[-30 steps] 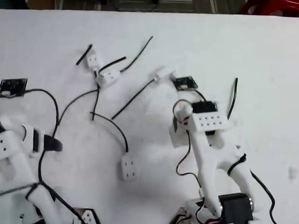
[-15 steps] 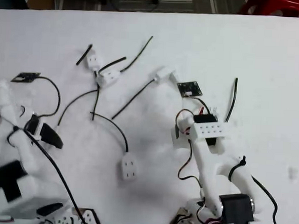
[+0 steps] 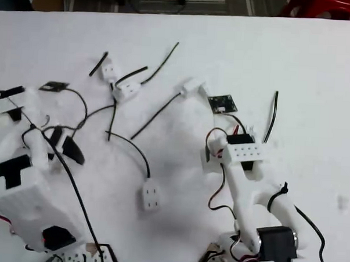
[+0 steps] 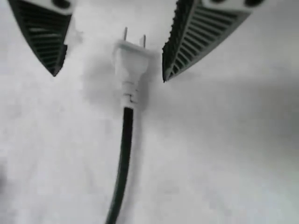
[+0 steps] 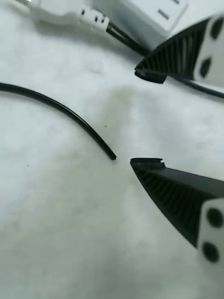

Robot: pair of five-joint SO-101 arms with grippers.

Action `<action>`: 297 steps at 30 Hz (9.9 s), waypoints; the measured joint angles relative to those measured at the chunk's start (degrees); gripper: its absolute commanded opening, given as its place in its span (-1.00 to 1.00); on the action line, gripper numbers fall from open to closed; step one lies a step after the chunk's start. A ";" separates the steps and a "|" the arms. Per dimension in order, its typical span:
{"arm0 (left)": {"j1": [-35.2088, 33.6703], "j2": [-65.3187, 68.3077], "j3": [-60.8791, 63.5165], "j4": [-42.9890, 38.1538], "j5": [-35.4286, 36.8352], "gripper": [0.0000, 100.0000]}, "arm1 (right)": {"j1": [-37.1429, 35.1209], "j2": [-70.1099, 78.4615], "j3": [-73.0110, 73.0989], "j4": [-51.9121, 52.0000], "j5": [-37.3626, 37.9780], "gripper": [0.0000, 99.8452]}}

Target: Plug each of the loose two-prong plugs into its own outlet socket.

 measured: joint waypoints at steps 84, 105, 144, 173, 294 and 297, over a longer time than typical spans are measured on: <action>29.63 -120.09 64.88 -35.34 46.33 -0.96 | -1.85 0.00 4.40 -6.77 0.00 -0.47; 38.07 -123.16 67.78 -61.54 69.01 -0.95 | -14.33 -14.33 -10.81 9.32 0.00 -0.47; 37.98 -123.25 80.09 -74.55 111.12 -0.95 | -26.29 26.29 -80.35 31.47 0.18 -0.93; 30.42 -123.08 80.44 -69.98 111.30 -0.95 | -14.15 31.82 -93.10 45.45 0.18 -0.93; 25.67 -120.88 64.09 -20.84 35.08 -0.96 | 11.52 24.00 -74.02 44.92 -36.75 -0.19; 27.16 -112.79 57.41 -20.84 35.08 -0.96 | 17.14 23.82 -69.98 44.92 -32.00 -0.19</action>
